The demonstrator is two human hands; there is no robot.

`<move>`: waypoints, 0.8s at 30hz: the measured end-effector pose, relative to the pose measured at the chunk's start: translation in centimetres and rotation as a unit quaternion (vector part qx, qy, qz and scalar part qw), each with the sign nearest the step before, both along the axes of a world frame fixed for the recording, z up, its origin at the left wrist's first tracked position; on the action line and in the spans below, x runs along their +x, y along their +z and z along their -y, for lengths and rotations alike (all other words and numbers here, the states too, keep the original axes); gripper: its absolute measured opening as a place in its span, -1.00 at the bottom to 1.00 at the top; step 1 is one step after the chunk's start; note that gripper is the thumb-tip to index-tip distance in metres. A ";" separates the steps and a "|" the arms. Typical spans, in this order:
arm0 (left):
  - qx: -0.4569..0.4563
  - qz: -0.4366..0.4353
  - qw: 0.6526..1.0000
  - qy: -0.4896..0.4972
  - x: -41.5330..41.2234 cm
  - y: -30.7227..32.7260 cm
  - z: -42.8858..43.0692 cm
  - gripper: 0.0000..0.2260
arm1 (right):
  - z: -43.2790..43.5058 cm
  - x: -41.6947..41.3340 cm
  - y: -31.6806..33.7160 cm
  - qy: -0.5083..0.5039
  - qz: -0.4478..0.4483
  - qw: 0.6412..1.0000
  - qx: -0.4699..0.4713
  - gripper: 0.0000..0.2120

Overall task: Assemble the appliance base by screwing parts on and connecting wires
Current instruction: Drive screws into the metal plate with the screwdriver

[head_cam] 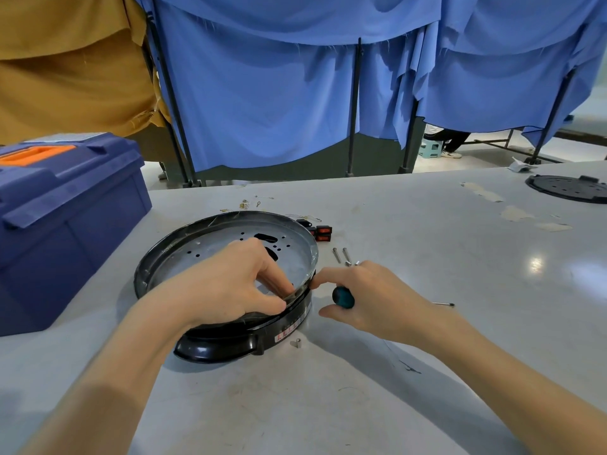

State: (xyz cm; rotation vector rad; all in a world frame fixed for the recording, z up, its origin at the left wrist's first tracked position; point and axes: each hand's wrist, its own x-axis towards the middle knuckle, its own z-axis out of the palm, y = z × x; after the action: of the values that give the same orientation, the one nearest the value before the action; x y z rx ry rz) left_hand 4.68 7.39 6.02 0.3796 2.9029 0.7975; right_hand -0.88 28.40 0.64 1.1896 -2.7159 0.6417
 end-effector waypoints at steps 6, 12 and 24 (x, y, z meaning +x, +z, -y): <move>0.053 0.049 0.997 -0.001 -0.8 0.1 0.3 -0.80 | 0.2 -0.1 -0.3 -0.006 -0.012 1.000 0.008 -0.76; 0.043 -0.008 0.999 -0.008 -1.8 -0.6 0.0 -0.83 | 0.4 0.1 -0.3 -0.003 -0.016 1.000 -0.008 -0.82; -0.007 -0.026 0.998 -0.051 -2.8 -1.0 -0.1 -0.86 | 1.2 0.3 -0.7 -0.029 -0.023 0.997 -0.073 -0.67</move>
State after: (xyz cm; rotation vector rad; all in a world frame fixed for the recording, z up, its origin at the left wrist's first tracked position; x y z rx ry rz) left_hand 1.86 7.46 5.05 0.5484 2.9073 0.7612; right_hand -0.54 27.18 -0.06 1.0750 -2.6047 0.7792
